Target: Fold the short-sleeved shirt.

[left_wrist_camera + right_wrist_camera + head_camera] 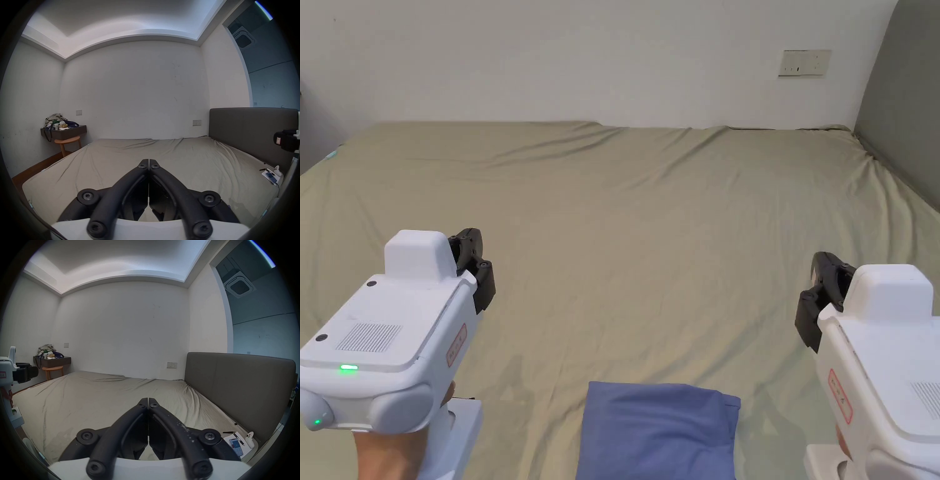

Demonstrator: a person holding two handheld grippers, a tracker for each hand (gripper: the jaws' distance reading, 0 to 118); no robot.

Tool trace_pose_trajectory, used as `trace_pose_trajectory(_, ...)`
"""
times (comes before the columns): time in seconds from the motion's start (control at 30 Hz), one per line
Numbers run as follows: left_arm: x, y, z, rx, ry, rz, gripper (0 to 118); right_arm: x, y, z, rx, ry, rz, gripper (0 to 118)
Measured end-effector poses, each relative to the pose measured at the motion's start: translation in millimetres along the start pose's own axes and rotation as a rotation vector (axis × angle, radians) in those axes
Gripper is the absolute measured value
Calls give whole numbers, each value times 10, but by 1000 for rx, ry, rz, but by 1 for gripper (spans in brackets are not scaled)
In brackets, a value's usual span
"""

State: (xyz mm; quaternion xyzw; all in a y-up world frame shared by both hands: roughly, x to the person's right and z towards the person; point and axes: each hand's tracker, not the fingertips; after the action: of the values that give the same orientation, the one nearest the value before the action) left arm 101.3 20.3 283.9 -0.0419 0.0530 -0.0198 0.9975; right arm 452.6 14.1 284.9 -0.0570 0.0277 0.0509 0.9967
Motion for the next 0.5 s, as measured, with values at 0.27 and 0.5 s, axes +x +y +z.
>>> trace_pose_trajectory(0.27,-22,-103,-78,-34,-20,30,0,-284,-692,-299,-168,77,-10,3)
trace_pose_trajectory(0.5,-34,-187,-142,-68,-33,46,0,-713,-1718,-618,-461,124,52,3)
